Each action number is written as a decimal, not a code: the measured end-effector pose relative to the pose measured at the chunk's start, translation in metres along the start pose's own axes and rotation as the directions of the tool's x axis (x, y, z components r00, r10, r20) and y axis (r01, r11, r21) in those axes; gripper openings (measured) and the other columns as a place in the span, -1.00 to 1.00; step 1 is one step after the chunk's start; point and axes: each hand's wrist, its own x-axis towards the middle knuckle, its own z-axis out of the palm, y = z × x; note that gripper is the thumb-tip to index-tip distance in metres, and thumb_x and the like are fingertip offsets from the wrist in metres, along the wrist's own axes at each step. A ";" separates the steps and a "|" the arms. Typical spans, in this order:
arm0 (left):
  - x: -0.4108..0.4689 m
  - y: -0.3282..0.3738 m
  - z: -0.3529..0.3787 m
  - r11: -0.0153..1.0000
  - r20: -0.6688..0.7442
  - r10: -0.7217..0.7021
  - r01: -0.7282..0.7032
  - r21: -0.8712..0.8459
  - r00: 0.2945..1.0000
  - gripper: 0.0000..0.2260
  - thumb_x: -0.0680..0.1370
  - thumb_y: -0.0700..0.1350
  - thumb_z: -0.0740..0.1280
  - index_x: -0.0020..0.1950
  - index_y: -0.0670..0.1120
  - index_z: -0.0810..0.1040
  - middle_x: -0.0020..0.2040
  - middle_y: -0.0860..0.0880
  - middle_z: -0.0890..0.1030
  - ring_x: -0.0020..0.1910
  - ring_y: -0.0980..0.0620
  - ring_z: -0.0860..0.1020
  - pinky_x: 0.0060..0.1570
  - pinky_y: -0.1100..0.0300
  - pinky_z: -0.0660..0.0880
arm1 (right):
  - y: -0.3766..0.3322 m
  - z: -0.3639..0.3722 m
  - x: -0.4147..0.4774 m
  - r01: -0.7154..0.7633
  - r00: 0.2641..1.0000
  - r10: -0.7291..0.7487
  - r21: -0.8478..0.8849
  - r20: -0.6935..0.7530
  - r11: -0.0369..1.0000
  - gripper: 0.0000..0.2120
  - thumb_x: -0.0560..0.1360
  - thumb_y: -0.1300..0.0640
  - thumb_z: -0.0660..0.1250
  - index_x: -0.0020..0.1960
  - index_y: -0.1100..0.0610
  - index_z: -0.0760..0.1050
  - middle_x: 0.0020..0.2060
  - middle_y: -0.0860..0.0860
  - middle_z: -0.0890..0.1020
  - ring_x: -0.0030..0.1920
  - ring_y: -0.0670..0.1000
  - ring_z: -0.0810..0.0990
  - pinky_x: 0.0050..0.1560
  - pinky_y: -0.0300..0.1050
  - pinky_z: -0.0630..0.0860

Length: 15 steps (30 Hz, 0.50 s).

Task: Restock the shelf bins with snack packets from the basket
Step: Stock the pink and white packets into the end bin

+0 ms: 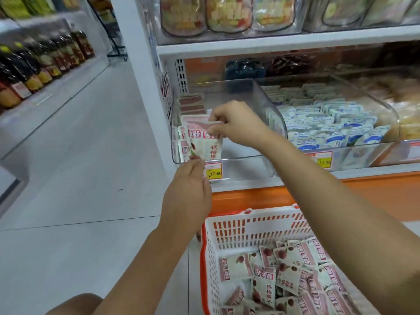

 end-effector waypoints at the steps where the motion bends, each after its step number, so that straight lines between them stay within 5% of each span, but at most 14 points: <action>1: 0.000 -0.001 0.000 1.000 0.004 -0.004 0.004 0.000 1.000 -0.57 0.66 -0.01 0.06 0.53 0.00 0.16 0.49 0.04 0.25 0.45 0.10 0.23 0.39 0.24 0.19 | -0.001 0.012 0.005 -0.009 0.998 0.010 -0.013 0.066 1.000 -0.90 0.42 0.13 0.47 -0.19 0.14 0.59 -0.31 0.00 0.62 -0.24 -0.01 0.59 -0.15 -0.06 0.51; 5: 0.000 -0.003 0.001 1.000 0.005 -0.009 0.009 0.010 1.000 -0.56 0.66 0.00 0.06 0.54 0.00 0.14 0.50 0.04 0.23 0.46 0.10 0.21 0.41 0.23 0.17 | 0.000 0.042 0.017 -0.092 0.987 0.083 0.067 0.136 0.993 -0.93 0.42 0.14 0.48 -0.15 0.08 0.60 -0.36 -0.12 0.55 -0.35 -0.14 0.50 -0.19 -0.13 0.46; 8: 0.006 -0.005 0.004 0.999 -0.005 -0.016 0.016 0.040 1.000 -0.55 0.65 0.00 0.08 0.53 -0.03 0.15 0.49 0.00 0.25 0.45 0.07 0.23 0.39 0.21 0.21 | 0.005 0.046 0.022 -0.196 0.971 0.167 0.170 0.172 0.966 -0.81 0.39 0.16 0.51 -0.04 0.22 0.64 -0.26 0.02 0.63 -0.33 -0.05 0.56 -0.14 -0.05 0.60; 11: 0.019 -0.008 0.008 0.996 0.001 -0.026 0.025 0.085 1.000 -0.57 0.64 0.02 0.09 0.50 -0.05 0.23 0.44 -0.03 0.34 0.40 0.03 0.29 0.37 0.18 0.26 | 0.014 0.045 0.017 -0.278 0.946 0.214 0.267 0.244 0.923 -0.72 0.42 0.11 0.48 -0.08 0.35 0.59 -0.27 0.11 0.65 -0.41 -0.10 0.57 -0.36 -0.24 0.58; 15: 0.034 -0.002 0.012 0.993 0.031 -0.008 0.004 0.118 0.999 -0.58 0.63 0.12 0.07 0.41 -0.04 0.37 0.32 -0.03 0.48 0.29 0.00 0.41 0.30 0.14 0.34 | 0.028 0.045 0.017 -0.469 0.861 0.493 0.564 0.122 0.680 -0.62 0.51 -0.14 0.33 -0.12 0.21 0.52 -0.35 0.05 0.57 -0.48 -0.06 0.51 -0.43 -0.24 0.50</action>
